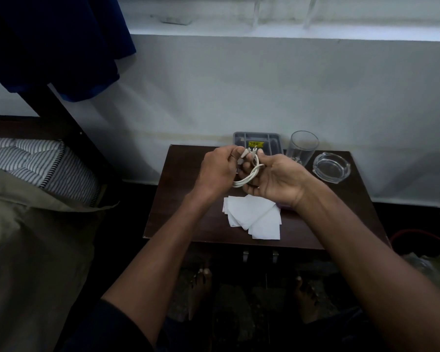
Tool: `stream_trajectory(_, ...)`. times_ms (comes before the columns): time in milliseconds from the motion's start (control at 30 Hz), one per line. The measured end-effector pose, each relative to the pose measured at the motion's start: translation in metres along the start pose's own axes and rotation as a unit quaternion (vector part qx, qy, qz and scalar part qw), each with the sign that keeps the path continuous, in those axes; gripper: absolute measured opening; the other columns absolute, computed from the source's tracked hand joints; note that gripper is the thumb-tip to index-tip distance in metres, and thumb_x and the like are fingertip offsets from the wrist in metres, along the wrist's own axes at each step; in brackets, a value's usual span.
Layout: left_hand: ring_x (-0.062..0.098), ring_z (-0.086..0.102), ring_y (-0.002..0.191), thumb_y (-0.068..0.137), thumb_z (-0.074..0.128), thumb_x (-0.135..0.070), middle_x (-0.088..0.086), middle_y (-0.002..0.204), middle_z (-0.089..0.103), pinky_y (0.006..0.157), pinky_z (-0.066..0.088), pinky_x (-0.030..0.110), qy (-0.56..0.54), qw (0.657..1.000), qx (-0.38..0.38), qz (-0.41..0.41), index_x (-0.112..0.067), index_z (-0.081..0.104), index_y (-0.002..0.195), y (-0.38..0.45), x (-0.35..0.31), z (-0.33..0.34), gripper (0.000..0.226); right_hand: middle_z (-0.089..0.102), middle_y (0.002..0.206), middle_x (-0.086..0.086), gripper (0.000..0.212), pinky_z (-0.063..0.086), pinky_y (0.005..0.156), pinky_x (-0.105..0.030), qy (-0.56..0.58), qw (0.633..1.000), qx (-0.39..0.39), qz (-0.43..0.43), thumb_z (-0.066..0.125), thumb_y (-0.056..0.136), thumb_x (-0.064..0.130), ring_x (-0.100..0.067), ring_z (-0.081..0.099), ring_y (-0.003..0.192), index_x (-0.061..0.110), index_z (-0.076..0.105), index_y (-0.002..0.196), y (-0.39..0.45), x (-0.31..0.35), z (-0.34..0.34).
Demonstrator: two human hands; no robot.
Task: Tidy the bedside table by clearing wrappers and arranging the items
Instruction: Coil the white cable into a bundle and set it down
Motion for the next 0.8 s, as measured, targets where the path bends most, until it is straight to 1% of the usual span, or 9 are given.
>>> stream_trajectory(100, 0.014, 0.061, 0.076, 0.11, 0.053, -0.026, -0.004, 0.083, 0.071, 0.067, 0.041, 0.029, 0.034, 0.999, 0.01, 0.03, -0.018, 0.077, 0.104, 0.001, -0.005, 0.001, 0.027, 0.062, 0.08, 0.003, 0.03, 0.049, 0.093, -0.038, 0.031, 0.999, -0.013, -0.015, 0.054, 0.108, 0.035, -0.015, 0.06, 0.076, 0.014, 0.068, 0.092, 0.001, 0.0, 0.005)
stream_trajectory(200, 0.024, 0.069, 0.087, 0.103, 0.054, -0.014, 0.003, 0.092, 0.077, 0.071, 0.05, 0.035, 0.038, 0.998, 0.025, 0.031, -0.018, 0.079, 0.104, 0.0, -0.006, 0.001, 0.025, 0.066, 0.078, -0.002, 0.004, 0.051, 0.105, -0.049, -0.056, 0.995, -0.026, -0.083, 0.071, 0.095, 0.011, -0.022, 0.064, 0.082, 0.008, 0.069, 0.098, 0.006, 0.0, 0.01)
stream_trajectory(300, 0.025, 0.071, 0.088, 0.099, 0.051, -0.008, 0.004, 0.093, 0.078, 0.071, 0.051, 0.035, 0.041, 0.998, 0.049, 0.014, -0.014, 0.08, 0.103, -0.001, -0.004, 0.006, 0.029, 0.065, 0.082, -0.008, 0.006, 0.054, 0.091, -0.049, -0.115, 0.978, -0.097, -0.144, 0.07, 0.099, 0.01, -0.031, 0.061, 0.088, 0.007, 0.065, 0.096, 0.012, 0.001, 0.005)
stream_trajectory(400, 0.025, 0.07, 0.081, 0.107, 0.052, -0.016, 0.005, 0.084, 0.075, 0.066, 0.046, 0.033, 0.033, 0.998, 0.059, -0.009, -0.01, 0.079, 0.098, 0.0, -0.001, 0.011, 0.029, 0.067, 0.083, -0.005, 0.025, 0.052, 0.077, -0.04, -0.225, 0.925, -0.205, -0.228, 0.062, 0.107, 0.032, -0.023, 0.063, 0.08, 0.01, 0.062, 0.095, 0.01, 0.012, -0.004)
stream_trajectory(467, 0.023, 0.071, 0.085, 0.108, 0.055, -0.022, 0.006, 0.092, 0.079, 0.07, 0.053, 0.036, 0.031, 0.998, 0.056, -0.023, -0.014, 0.082, 0.106, 0.0, 0.0, 0.013, 0.029, 0.073, 0.082, -0.005, 0.032, 0.055, 0.078, -0.045, -0.312, 0.866, -0.27, -0.282, 0.063, 0.105, 0.034, -0.025, 0.068, 0.08, 0.013, 0.07, 0.082, 0.004, 0.021, -0.009)
stream_trajectory(533, 0.022, 0.073, 0.089, 0.107, 0.058, -0.025, 0.005, 0.097, 0.08, 0.072, 0.055, 0.036, 0.039, 0.997, 0.05, -0.038, -0.018, 0.083, 0.112, 0.0, 0.002, 0.015, 0.026, 0.075, 0.076, -0.003, 0.03, 0.059, 0.079, -0.048, -0.38, 0.818, -0.304, -0.307, 0.069, 0.1, 0.034, -0.021, 0.07, 0.077, 0.017, 0.076, 0.076, 0.0, 0.03, -0.012)
stream_trajectory(667, 0.031, 0.072, 0.089, 0.106, 0.06, -0.029, 0.007, 0.09, 0.076, 0.071, 0.055, 0.039, 0.104, 0.991, 0.066, -0.056, -0.019, 0.083, 0.106, -0.002, 0.011, 0.02, 0.024, 0.081, 0.081, 0.001, 0.008, 0.064, 0.081, -0.042, -0.485, 0.766, -0.293, -0.303, 0.084, 0.09, 0.024, -0.015, 0.077, 0.08, 0.018, 0.084, 0.083, 0.0, 0.038, -0.008)
stream_trajectory(733, 0.03, 0.071, 0.086, 0.106, 0.061, -0.03, 0.007, 0.089, 0.075, 0.073, 0.057, 0.041, 0.124, 0.986, 0.085, -0.076, -0.019, 0.082, 0.105, -0.003, 0.018, 0.021, 0.024, 0.082, 0.084, -0.004, 0.004, 0.066, 0.081, -0.044, -0.467, 0.779, -0.288, -0.303, 0.086, 0.087, 0.015, -0.019, 0.079, 0.08, 0.013, 0.084, 0.089, 0.0, 0.039, -0.008)
stream_trajectory(800, 0.027, 0.067, 0.079, 0.106, 0.061, -0.032, 0.006, 0.084, 0.072, 0.07, 0.054, 0.038, 0.116, 0.984, 0.104, -0.085, -0.02, 0.081, 0.104, -0.003, 0.023, 0.022, 0.024, 0.081, 0.082, -0.013, 0.006, 0.067, 0.077, -0.05, -0.357, 0.832, -0.292, -0.308, 0.085, 0.086, 0.004, -0.028, 0.08, 0.075, 0.004, 0.081, 0.092, -0.002, 0.041, -0.015)
Point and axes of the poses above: each hand's wrist, its own y-axis towards the middle knuckle, its own z-axis out of the palm, x = y × z, the point moved 7 cm from there along y, towards the middle knuckle
